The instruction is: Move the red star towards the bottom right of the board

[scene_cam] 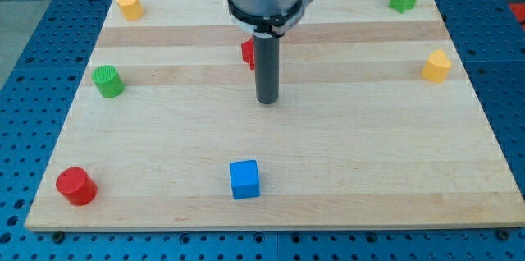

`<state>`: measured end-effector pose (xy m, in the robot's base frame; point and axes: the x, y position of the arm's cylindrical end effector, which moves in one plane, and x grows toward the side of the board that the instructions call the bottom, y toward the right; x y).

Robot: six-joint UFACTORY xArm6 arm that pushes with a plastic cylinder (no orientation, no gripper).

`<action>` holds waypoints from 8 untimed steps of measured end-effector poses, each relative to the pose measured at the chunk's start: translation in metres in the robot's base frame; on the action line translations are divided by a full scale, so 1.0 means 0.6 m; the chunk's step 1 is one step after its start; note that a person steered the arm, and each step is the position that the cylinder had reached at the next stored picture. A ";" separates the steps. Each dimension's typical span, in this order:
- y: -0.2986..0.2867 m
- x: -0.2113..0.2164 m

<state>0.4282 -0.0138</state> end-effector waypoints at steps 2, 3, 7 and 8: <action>-0.059 -0.049; -0.115 -0.051; -0.145 -0.137; -0.116 -0.156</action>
<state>0.3349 -0.0834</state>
